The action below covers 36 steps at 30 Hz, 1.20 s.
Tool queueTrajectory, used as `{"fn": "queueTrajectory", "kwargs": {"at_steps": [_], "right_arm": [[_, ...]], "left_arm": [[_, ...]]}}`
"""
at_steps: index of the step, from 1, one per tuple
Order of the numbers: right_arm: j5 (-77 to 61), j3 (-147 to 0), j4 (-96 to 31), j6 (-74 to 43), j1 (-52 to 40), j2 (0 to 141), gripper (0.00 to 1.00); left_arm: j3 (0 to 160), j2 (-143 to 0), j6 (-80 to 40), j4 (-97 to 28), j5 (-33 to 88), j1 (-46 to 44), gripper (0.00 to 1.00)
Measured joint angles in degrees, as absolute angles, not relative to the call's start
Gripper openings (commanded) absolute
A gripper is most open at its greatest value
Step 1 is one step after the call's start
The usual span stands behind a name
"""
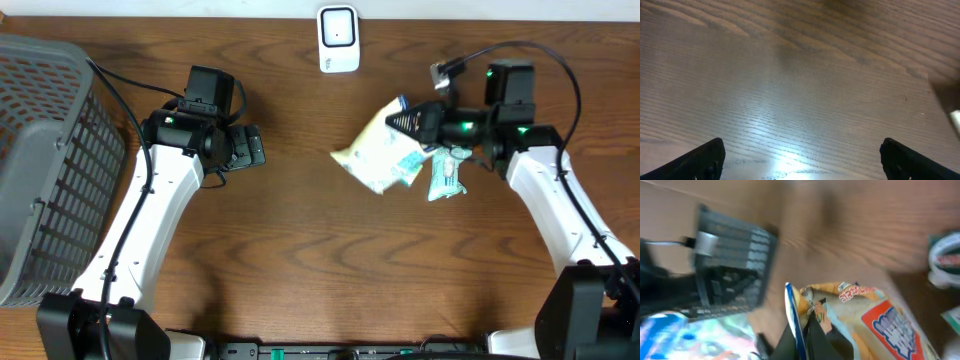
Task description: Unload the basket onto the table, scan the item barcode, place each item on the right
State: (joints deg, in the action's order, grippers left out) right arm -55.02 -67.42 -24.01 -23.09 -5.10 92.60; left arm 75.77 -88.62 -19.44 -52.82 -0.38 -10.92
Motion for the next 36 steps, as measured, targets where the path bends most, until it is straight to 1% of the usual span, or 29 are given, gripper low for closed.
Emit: {"fn": "queueTrajectory", "kwargs": {"at_steps": [4, 9, 17, 22, 24, 26, 27, 28, 29, 30, 33, 36], "right_arm": [[-51.33, -67.42, -24.49, -20.56, -6.7, 92.6, 0.01], [-49.3, -67.42, -22.7, -20.4, -7.44, 92.6, 0.01], [-48.01, -67.42, -22.52, -26.65, -8.05, 92.6, 0.01], [-41.08, -67.42, -23.07, -27.18, -10.04, 92.6, 0.07], [-36.49, -67.42, -22.33, -27.16, -10.7, 92.6, 0.21], [-31.92, -67.42, -20.49, -27.07, -10.81, 92.6, 0.53], [-30.96, -67.42, -19.94, -26.68, -10.76, 92.6, 0.6], [-29.54, -67.42, -18.98, -26.7, -10.41, 92.6, 0.75], [-28.64, -67.42, -18.52, -26.44, -10.24, 92.6, 0.85], [-27.92, -67.44, -18.37, -26.52, -9.8, 92.6, 0.91], [-26.61, -67.64, -19.59, -26.44, -7.77, 92.6, 0.99], [-27.09, -68.49, -23.42, -26.48, -5.41, 92.6, 0.99]], "left_arm": [[75.77, -88.62, -19.44, -52.8, -0.38, -10.92, 0.98], [75.77, -88.62, -19.44, -52.8, -0.38, -10.92, 0.98], [75.77, -88.62, -19.44, -52.8, -0.38, -10.92, 0.98], [75.77, -88.62, -19.44, -52.8, -0.38, -10.92, 0.97], [75.77, -88.62, -19.44, -52.8, -0.38, -10.92, 0.98], [75.77, -88.62, -19.44, -52.8, -0.38, -10.92, 0.98], [75.77, -88.62, -19.44, -52.8, -0.38, -10.92, 0.98], [75.77, -88.62, -19.44, -52.82, -0.38, -10.92, 0.98], [75.77, -88.62, -19.44, -52.8, -0.38, -10.92, 0.98], [75.77, -88.62, -19.44, -52.8, -0.38, -10.92, 0.98], [75.77, -88.62, -19.44, -52.8, -0.38, -10.92, 0.98], [75.77, -88.62, -19.44, -52.8, -0.38, -10.92, 0.97]]}}
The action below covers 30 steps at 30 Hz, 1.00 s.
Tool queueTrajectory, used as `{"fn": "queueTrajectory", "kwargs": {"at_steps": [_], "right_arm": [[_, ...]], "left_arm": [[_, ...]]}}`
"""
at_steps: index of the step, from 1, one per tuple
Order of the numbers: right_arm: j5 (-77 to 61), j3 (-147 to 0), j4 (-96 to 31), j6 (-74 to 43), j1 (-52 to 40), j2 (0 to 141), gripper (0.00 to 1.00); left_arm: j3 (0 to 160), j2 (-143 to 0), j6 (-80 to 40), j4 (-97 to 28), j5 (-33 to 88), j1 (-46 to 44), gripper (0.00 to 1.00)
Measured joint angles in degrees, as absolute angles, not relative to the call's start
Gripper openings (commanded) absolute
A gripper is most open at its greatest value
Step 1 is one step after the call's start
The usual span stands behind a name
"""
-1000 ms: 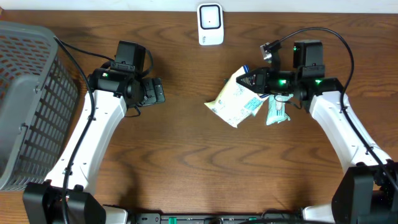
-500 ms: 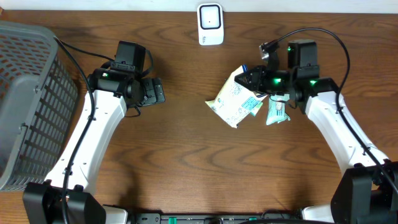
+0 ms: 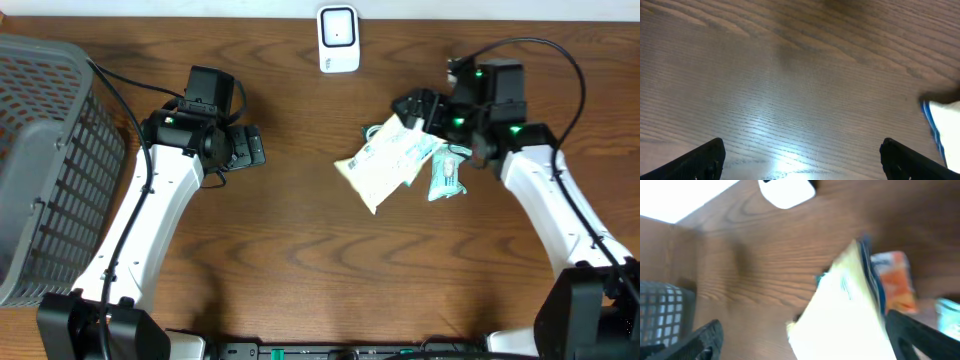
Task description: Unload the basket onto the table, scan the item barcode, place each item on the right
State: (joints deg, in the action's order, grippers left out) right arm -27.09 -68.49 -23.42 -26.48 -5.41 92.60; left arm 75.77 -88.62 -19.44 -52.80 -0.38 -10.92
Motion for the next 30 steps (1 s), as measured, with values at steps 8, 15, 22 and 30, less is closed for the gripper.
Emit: {"fn": "queueTrajectory", "kwargs": {"at_steps": [8, 15, 22, 30], "right_arm": [[-19.33, -69.32, -36.27, -26.04, -3.77, 92.6, 0.99], [-18.74, -68.97, -42.17, -25.89, -4.29, 92.6, 0.99], [-21.34, -63.18, -34.98, -27.7, -5.45, 92.6, 0.75], [-24.29, -54.24, -24.29, -32.38, -6.26, 92.62, 0.68]], "left_arm": [[75.77, -88.62, -19.44, -52.8, -0.38, -10.92, 0.98], [75.77, -88.62, -19.44, -52.77, -0.38, -10.92, 0.98], [75.77, -88.62, -19.44, -52.75, -0.38, -10.92, 0.97], [75.77, -88.62, -19.44, -52.77, -0.38, -10.92, 0.98]]}}
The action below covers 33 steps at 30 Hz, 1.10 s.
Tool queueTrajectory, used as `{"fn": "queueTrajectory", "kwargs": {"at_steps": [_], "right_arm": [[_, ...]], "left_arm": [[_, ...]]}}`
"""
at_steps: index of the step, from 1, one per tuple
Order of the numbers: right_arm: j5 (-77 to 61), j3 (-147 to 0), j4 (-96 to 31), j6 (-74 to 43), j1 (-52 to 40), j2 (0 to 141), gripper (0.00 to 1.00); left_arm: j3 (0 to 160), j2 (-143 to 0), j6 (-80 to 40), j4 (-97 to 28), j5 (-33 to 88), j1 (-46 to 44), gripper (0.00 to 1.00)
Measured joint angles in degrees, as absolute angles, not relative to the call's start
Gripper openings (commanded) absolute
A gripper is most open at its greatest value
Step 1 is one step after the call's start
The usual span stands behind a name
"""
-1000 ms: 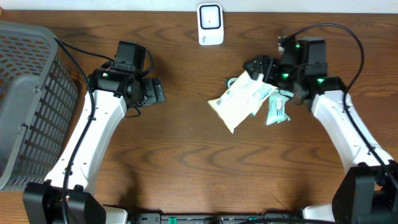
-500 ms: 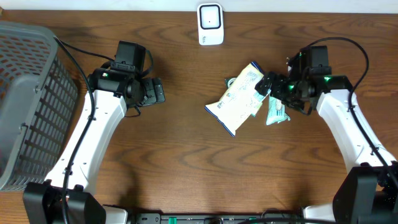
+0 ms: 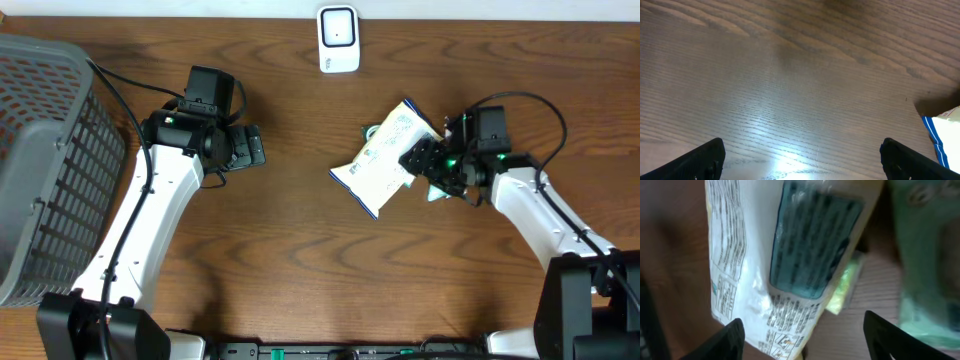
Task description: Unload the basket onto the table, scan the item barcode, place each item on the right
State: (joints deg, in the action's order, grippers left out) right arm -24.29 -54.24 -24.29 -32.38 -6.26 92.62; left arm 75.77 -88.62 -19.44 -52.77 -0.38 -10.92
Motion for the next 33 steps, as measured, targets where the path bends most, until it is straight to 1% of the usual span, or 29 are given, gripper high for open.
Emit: {"fn": "queueTrajectory", "kwargs": {"at_steps": [8, 13, 19, 27, 28, 33], "right_arm": [[-26.11, -51.77, -19.88, -33.47, -7.86, 92.62, 0.64], [-25.69, -50.92, -19.4, -34.83, -7.86, 92.62, 0.65], [-25.56, -50.85, -15.99, -35.46, -8.67, 93.27, 0.64], [-25.78, -50.85, -13.56, -35.77, -10.31, 98.59, 0.65], [-25.85, -50.85, -13.45, -35.79, -10.31, 98.59, 0.64], [-26.26, -50.81, -10.98, -35.66, -10.31, 98.78, 0.5]], "left_arm": [[75.77, -88.62, -19.44, -52.77, -0.38, -10.92, 0.98], [75.77, -88.62, -19.44, -52.77, -0.38, -10.92, 0.98], [75.77, -88.62, -19.44, -52.77, -0.38, -10.92, 0.98], [75.77, -88.62, -19.44, -52.77, -0.38, -10.92, 0.98], [75.77, -88.62, -19.44, -52.77, -0.38, -10.92, 0.98], [75.77, -88.62, -19.44, -52.75, -0.38, -10.92, 0.98]]}}
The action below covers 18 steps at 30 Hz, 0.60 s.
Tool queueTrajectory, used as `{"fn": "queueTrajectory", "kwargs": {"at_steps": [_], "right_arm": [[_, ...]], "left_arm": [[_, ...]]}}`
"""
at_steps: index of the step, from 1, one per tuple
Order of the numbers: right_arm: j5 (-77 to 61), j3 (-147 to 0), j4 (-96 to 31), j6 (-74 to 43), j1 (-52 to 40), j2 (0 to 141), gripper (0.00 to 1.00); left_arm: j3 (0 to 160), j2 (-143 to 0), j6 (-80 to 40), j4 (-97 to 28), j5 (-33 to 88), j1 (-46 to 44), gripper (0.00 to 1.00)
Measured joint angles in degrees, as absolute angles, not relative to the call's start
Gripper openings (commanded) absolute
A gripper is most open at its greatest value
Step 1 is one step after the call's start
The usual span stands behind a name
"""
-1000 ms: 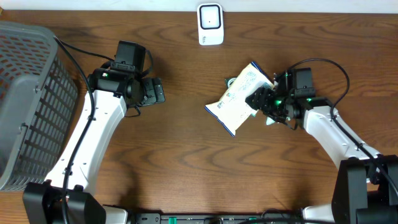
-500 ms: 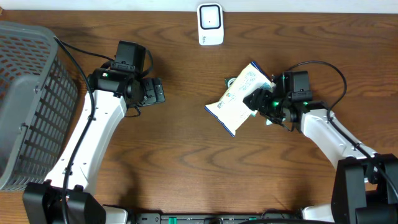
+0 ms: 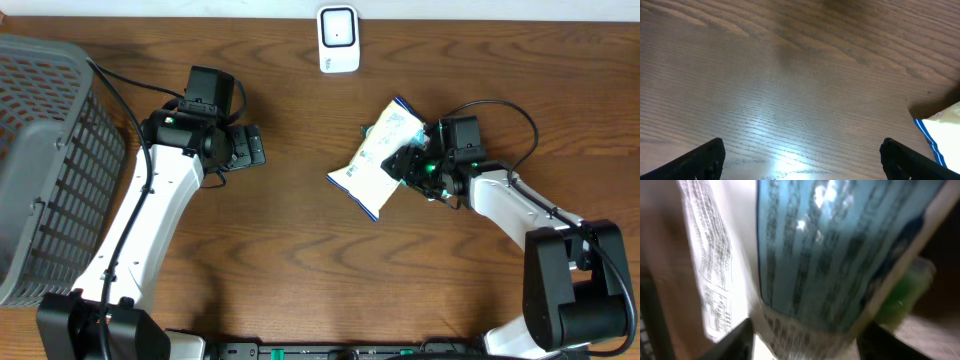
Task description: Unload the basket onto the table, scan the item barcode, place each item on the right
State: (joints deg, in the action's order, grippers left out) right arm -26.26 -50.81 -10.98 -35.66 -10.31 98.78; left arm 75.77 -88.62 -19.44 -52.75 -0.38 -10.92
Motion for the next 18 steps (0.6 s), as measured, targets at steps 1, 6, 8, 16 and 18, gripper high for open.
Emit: {"fn": "queueTrajectory", "kwargs": {"at_steps": [1, 6, 8, 16, 18], "right_arm": [[-26.52, -50.81, -10.17, -35.53, -10.31, 98.91, 0.48], [-28.38, -50.78, -6.31, -35.35, -10.31, 99.07, 0.52], [-28.67, -50.78, -6.11, -35.31, -10.33, 99.07, 0.56], [-28.27, -50.78, -7.29, -33.61, -11.51, 100.71, 0.58], [-28.27, -50.81, -6.68, -33.36, -12.58, 101.19, 0.59]], "left_arm": [[75.77, -88.62, -19.44, -52.77, -0.38, -10.92, 0.98], [75.77, -88.62, -19.44, -52.77, -0.38, -10.92, 0.98], [75.77, -88.62, -19.44, -52.77, -0.38, -10.92, 0.98], [75.77, -88.62, -19.44, -52.77, -0.38, -10.92, 0.98], [75.77, -88.62, -19.44, -52.75, -0.38, -10.92, 0.97]]}}
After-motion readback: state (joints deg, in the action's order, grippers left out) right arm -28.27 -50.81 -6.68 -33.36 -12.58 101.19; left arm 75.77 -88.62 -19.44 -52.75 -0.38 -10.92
